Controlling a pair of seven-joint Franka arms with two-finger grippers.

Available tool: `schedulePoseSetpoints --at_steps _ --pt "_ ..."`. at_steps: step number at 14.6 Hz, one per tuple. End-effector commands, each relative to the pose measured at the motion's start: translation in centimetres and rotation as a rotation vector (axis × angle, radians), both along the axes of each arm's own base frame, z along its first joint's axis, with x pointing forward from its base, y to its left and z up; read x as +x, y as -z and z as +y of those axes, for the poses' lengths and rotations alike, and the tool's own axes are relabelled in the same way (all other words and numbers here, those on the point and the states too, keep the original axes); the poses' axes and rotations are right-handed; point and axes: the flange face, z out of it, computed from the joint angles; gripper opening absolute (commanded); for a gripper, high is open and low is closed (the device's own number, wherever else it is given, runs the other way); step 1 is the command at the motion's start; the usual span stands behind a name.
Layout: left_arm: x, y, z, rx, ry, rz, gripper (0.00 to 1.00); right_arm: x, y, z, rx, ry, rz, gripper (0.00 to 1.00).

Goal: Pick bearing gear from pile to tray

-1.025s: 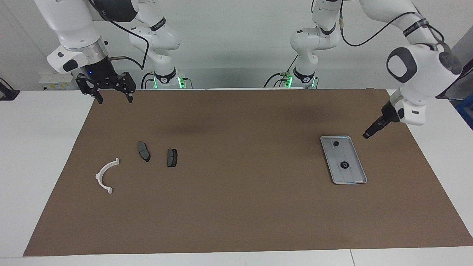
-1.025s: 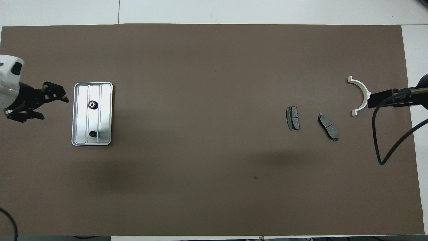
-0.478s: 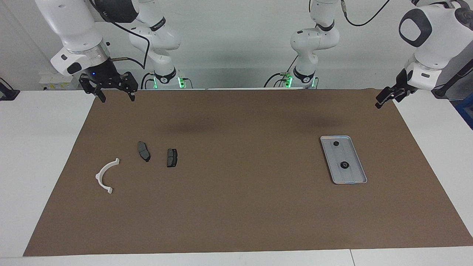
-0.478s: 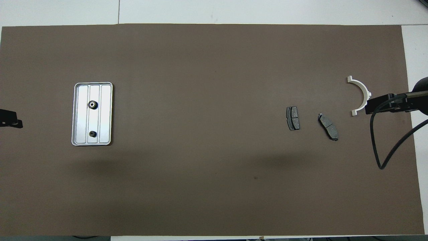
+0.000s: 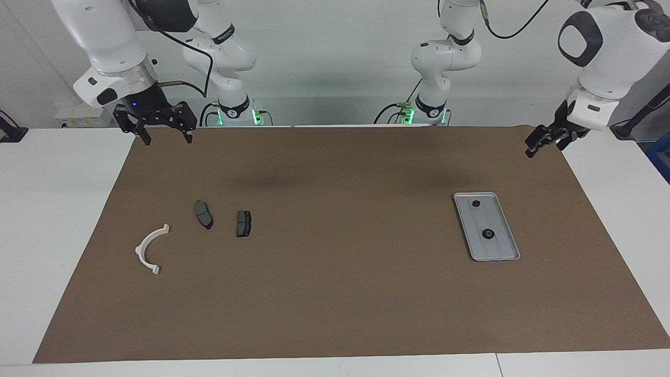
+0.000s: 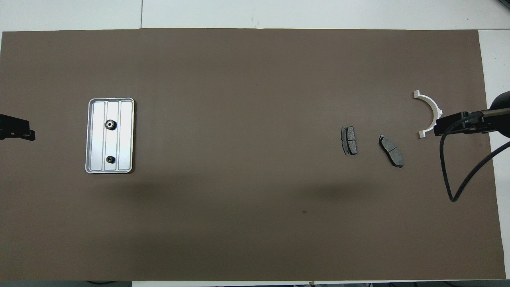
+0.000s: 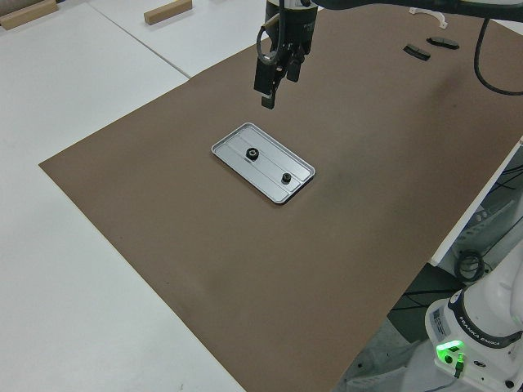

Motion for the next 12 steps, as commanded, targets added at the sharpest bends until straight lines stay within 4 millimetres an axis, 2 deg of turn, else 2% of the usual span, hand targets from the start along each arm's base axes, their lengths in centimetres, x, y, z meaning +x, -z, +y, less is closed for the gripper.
schedulePoseSetpoints --at_steps 1,4,7,12 --pt "0.7 -0.2 -0.1 0.012 0.051 0.037 1.0 -0.3 -0.3 0.3 0.008 0.0 0.004 1.0" --pt "0.3 -0.3 -0.2 0.006 0.086 0.048 1.0 -0.3 -0.3 0.1 0.008 0.002 0.004 1.0" --pt "-0.6 -1.9 -0.3 0.002 0.087 0.019 1.0 -0.3 -0.3 0.1 0.005 0.003 0.003 1.0" --pt "-0.6 -1.6 -1.1 -0.02 0.097 0.005 1.0 -0.2 -0.4 0.1 0.003 0.005 -0.005 1.0"
